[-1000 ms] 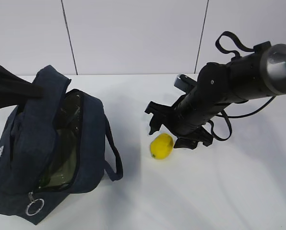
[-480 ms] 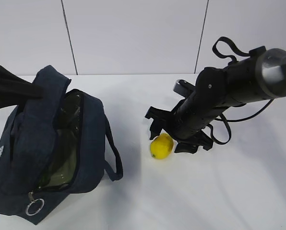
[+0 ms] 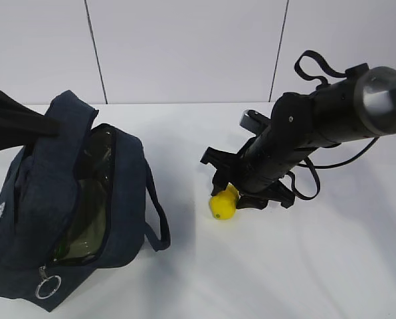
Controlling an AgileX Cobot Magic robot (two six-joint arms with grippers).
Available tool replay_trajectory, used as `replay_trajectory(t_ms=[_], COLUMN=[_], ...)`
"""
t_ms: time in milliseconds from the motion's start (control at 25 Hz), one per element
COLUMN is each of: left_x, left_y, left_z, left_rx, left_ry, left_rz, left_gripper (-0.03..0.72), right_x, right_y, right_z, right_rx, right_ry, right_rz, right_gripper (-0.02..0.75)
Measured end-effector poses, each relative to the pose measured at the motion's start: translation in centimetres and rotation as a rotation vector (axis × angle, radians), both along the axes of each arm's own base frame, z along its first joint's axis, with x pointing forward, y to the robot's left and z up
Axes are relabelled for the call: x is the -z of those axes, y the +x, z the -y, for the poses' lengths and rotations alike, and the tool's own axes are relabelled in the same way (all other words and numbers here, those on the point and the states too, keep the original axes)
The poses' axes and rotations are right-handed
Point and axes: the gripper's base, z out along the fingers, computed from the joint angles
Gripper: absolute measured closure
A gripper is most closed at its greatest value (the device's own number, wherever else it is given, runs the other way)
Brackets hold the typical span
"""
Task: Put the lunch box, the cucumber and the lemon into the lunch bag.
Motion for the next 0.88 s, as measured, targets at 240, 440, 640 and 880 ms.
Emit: replay_trajectory(t_ms=[240, 440, 640, 880], left_x=[-0.1, -0.1, -0.1, -0.1], left_y=[0.1, 0.1, 0.1, 0.1], left_z=[0.0, 0.0, 0.0, 0.0], left_rx=[-0.008, -0.009, -0.009, -0.008], left_ry=[-0.007, -0.009, -0.009, -0.008], left_rz=[0.001, 0.002, 0.002, 0.004], left_gripper=[0.687, 0.687, 0.687, 0.687], right_x=[0.0, -0.4, -2.1, -6.8], right_y=[-0.1, -0.4, -0.7, -1.3], right_z=[0.0, 0.0, 0.2, 0.5], right_rx=[-0.01, -0.105, -0.186, -0.249], right_ry=[-0.006, -0.038, -0.062, -0.047], right_rz=[-0.009, -0.005, 0.036, 0.164], right_gripper=[0.372, 0.382, 0.384, 0.384])
